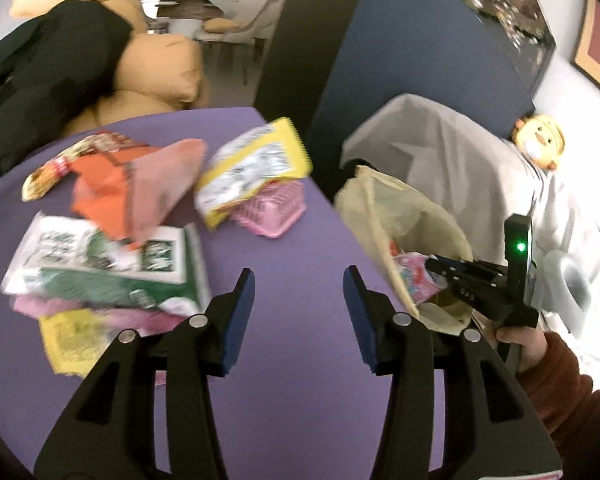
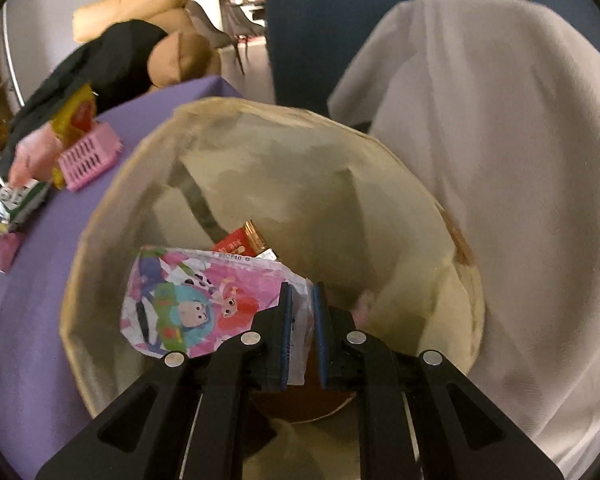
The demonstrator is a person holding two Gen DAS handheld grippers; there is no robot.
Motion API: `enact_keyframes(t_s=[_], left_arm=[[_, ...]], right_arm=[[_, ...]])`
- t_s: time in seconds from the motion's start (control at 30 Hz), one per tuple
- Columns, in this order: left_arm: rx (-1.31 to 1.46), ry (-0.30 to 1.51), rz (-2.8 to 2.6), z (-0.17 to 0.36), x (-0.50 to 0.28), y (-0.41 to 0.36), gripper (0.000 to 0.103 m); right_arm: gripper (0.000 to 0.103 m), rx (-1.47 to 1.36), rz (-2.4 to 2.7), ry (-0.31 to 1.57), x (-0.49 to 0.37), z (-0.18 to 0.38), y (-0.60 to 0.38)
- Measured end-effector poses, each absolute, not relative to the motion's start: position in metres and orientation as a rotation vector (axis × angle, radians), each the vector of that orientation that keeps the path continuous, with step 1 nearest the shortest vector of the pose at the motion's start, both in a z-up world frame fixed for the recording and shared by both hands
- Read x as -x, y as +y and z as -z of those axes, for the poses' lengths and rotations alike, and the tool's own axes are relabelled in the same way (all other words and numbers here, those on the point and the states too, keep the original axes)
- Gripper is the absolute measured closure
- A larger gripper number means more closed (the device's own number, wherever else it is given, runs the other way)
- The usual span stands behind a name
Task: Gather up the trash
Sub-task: 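Carry both items over the bin and open both tools to drop them, then move both open tools back over the table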
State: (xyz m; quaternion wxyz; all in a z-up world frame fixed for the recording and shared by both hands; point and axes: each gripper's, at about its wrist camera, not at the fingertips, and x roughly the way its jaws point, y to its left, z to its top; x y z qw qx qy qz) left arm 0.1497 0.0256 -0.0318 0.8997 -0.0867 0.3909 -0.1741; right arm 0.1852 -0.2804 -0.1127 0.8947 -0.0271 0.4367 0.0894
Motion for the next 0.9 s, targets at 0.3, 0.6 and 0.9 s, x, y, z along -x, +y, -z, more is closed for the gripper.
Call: enact_keyframes(t_s=[0.3,0.6,0.9], left_arm=[[0.268,0.767,0.294,0.028,-0.144,0.07,0.056],[0.284,0.728,0.201,0.035,-0.127,0.112,0.054],[0.351,0.718,0.103,0.045,-0.106,0.164,0.048]], right_arm=[[0.088,0.032,-0.188,0.92,-0.182,0.109,-0.281],[0.055,-0.039,-0.218,0.832,-0.163,0.063,-0.288],[0.044,-0.001,-0.38,0.745,-0.156,0.018,-0.228]])
